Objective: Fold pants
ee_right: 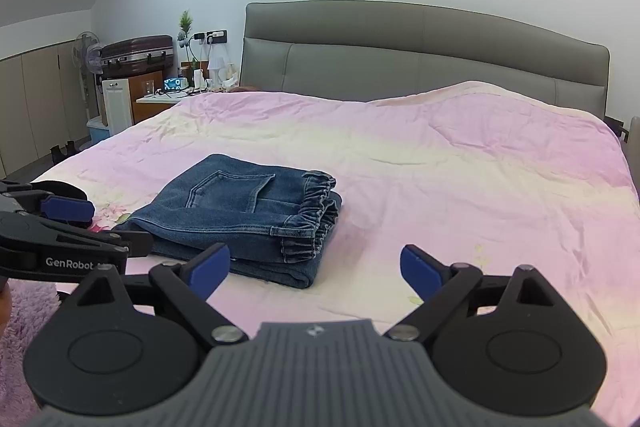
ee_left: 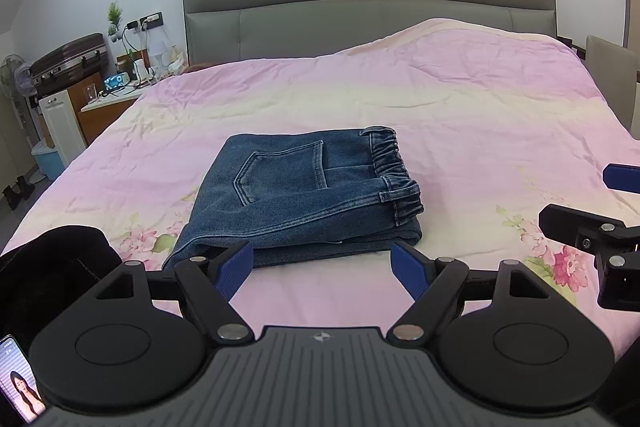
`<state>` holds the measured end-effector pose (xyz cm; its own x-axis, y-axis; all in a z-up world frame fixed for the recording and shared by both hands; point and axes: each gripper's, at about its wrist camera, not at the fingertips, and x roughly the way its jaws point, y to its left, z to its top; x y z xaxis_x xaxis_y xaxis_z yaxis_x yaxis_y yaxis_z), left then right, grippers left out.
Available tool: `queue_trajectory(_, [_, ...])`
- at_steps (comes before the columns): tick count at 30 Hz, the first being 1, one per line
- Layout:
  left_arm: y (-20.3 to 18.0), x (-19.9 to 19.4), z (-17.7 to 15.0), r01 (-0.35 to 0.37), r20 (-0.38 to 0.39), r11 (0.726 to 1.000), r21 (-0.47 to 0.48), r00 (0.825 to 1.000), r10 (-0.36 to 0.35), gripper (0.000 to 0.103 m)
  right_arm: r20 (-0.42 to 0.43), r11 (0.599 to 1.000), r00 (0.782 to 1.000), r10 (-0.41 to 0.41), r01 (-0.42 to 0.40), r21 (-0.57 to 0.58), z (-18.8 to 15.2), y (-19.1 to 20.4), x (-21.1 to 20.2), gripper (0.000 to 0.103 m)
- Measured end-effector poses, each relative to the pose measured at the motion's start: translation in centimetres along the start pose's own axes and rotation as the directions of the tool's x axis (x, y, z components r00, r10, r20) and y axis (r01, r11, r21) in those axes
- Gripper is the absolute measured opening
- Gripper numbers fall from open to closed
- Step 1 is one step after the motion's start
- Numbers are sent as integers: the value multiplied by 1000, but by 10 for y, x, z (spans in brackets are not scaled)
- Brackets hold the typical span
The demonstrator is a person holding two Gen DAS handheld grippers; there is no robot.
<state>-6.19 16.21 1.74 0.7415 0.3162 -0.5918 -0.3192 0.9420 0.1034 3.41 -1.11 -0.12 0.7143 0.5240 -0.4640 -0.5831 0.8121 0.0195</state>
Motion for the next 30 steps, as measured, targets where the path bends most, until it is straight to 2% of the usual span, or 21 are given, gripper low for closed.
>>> queue_trajectory(30, [1,-6,2,-5,6,1000,-7,1000,5,92,43,1000,999,1,-1,5,3,-2,-13,89])
